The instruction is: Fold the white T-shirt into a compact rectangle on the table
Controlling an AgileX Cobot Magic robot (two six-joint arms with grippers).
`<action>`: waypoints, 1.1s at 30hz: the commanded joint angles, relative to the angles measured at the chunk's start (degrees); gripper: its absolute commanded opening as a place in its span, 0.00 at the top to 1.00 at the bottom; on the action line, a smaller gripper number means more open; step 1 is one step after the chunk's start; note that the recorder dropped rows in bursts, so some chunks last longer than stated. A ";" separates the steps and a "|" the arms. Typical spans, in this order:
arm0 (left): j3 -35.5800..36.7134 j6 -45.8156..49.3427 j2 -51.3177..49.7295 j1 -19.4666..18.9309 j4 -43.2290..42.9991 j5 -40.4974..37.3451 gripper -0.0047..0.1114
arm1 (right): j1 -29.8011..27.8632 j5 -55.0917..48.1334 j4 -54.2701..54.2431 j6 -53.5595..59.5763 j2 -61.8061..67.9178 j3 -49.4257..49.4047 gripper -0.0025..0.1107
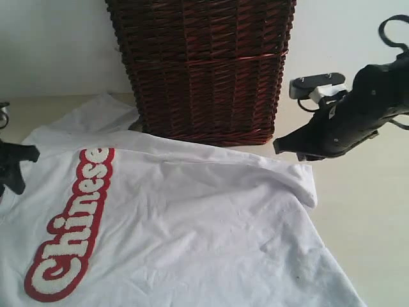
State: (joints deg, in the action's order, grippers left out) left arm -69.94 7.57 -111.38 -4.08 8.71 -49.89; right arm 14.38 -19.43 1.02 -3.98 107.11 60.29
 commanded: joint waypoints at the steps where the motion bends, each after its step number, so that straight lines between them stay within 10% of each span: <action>1: -0.40 8.24 4.47 2.28 12.31 1.15 0.64 | -0.22 -3.49 0.56 -0.25 6.48 4.17 0.76; 11: 0.71 17.82 8.29 10.60 24.75 -4.93 0.64 | -1.11 -1.74 3.96 -0.25 13.44 9.76 0.76; 27: 3.33 20.94 8.29 37.42 21.88 -7.76 0.64 | -3.67 -9.15 3.80 0.21 19.81 21.80 0.75; 33: 3.33 14.36 8.71 36.06 13.21 -3.61 0.64 | -3.67 -15.56 3.94 2.30 13.11 20.27 0.61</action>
State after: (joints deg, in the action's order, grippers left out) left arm -66.77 25.31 -103.52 33.56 25.91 -55.67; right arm 11.08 -32.45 4.46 -2.48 123.77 81.64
